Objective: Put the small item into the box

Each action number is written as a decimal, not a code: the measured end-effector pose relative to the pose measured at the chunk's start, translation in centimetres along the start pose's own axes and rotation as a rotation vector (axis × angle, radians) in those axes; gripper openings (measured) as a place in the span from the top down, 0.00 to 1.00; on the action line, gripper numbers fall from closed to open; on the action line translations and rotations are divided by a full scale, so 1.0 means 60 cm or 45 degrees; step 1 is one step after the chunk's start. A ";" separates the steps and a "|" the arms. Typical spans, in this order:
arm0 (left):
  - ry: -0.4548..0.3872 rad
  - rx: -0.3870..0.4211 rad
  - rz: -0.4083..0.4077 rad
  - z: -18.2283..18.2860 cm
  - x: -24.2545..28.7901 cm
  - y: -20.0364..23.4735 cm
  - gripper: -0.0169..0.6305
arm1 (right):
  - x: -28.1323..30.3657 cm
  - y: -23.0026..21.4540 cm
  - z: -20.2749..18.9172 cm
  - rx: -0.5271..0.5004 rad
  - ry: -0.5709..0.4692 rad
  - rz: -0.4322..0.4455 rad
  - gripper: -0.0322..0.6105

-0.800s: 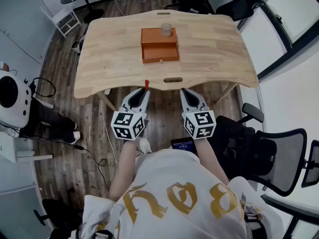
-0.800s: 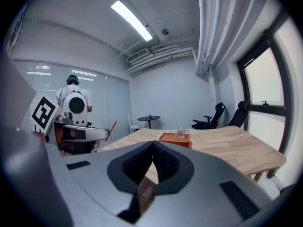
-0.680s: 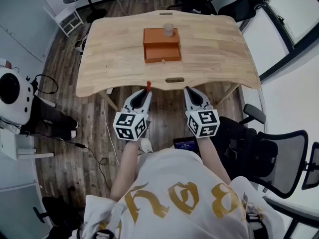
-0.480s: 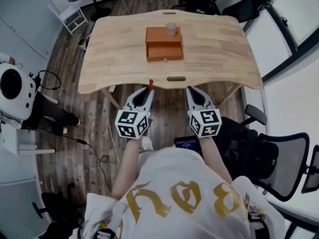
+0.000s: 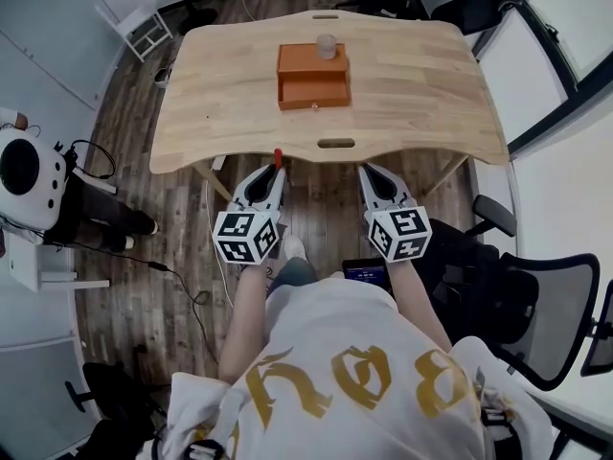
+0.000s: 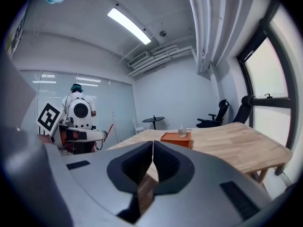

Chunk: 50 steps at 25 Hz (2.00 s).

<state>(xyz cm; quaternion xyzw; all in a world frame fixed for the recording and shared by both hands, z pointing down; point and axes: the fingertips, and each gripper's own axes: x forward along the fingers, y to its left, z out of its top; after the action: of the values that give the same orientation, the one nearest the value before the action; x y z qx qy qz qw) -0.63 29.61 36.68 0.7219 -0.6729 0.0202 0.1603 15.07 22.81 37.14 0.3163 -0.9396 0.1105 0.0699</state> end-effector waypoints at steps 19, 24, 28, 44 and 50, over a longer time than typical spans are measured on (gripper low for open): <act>0.091 -0.003 -0.083 0.048 0.311 0.144 0.88 | 0.256 -0.194 0.022 0.069 0.102 -0.152 0.93; 0.134 0.007 -0.128 0.064 0.397 0.200 0.88 | 0.347 -0.225 0.031 0.079 0.137 -0.184 0.93; 0.145 0.014 -0.181 0.081 0.452 0.230 0.88 | 0.408 -0.243 0.034 0.090 0.134 -0.212 0.93; 0.200 0.030 -0.193 0.074 0.540 0.250 0.88 | 0.499 -0.261 0.009 0.092 0.212 -0.125 0.93; 0.240 0.035 -0.194 0.056 0.552 0.247 0.88 | 0.503 -0.274 0.003 0.090 0.235 -0.119 0.93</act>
<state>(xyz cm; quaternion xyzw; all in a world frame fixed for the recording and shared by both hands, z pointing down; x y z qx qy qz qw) -12.66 -3.88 44.66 0.7680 -0.5976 0.0849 0.2142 1.22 -7.45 45.71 0.3506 -0.9089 0.1687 0.1500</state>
